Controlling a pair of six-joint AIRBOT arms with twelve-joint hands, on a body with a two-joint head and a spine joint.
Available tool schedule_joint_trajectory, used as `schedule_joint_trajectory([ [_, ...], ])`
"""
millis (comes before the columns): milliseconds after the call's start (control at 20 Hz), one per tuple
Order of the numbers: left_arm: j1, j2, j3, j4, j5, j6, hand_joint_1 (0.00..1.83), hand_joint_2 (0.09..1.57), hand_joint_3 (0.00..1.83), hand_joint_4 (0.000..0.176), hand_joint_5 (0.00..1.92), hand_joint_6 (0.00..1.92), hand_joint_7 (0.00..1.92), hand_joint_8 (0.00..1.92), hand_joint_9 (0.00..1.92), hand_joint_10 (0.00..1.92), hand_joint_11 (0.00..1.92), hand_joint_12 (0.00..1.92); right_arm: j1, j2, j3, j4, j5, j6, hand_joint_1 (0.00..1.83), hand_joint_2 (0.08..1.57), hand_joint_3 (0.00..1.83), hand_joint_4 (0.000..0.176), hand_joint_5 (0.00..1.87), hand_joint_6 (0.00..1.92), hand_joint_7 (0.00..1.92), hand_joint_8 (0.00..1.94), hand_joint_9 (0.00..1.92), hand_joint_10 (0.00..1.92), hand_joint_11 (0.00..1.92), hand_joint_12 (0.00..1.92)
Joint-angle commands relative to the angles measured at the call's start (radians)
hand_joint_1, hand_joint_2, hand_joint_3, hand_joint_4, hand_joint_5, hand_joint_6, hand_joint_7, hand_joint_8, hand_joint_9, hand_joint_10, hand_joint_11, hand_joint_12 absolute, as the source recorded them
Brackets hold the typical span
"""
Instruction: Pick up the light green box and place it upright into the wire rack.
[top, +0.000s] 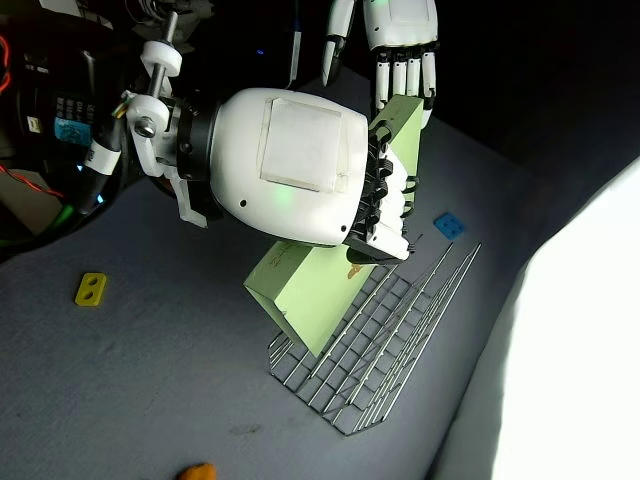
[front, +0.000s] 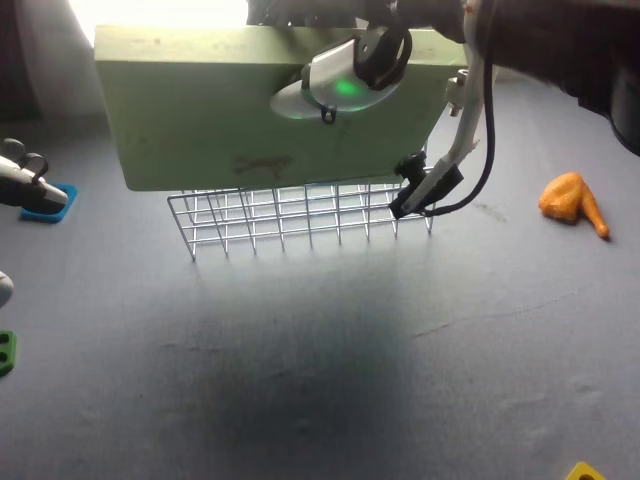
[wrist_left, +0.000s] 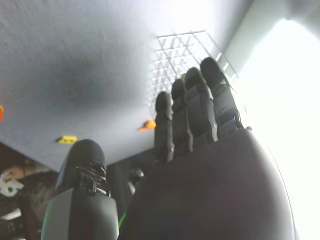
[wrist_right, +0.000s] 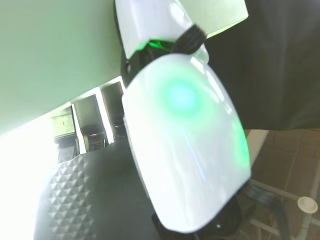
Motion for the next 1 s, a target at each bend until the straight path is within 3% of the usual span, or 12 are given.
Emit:
schedule_joint_trajectory([
  [0, -0.016, 0.002, 0.001, 0.010, 0.082, -0.003, 0.23, 1.25, 0.00, 0.006, 0.23, 0.00, 0.23, 0.00, 0.22, 0.00, 0.00, 0.58, 0.017, 0.004, -0.005, -0.025, 0.029, 0.020, 1.36, 1.15, 0.00, 0.000, 0.96, 0.85, 0.87, 1.19, 0.77, 1.51, 0.56, 1.73],
  [550, -0.018, -0.001, 0.004, 0.010, 0.082, -0.003, 0.22, 1.25, 0.00, 0.012, 0.22, 0.00, 0.22, 0.00, 0.21, 0.00, 0.00, 0.58, -0.011, -0.012, -0.001, -0.027, 0.034, 0.023, 1.36, 1.16, 0.00, 0.000, 0.96, 0.85, 0.87, 1.20, 0.76, 1.52, 0.56, 1.73],
  [950, -0.018, -0.001, 0.004, 0.010, 0.082, -0.003, 0.22, 1.25, 0.00, 0.012, 0.22, 0.00, 0.22, 0.00, 0.21, 0.00, 0.00, 0.58, -0.045, -0.080, 0.137, -0.029, 0.024, 0.040, 1.36, 1.16, 0.00, 0.000, 0.96, 0.85, 0.87, 1.21, 0.76, 1.52, 0.56, 1.73],
])
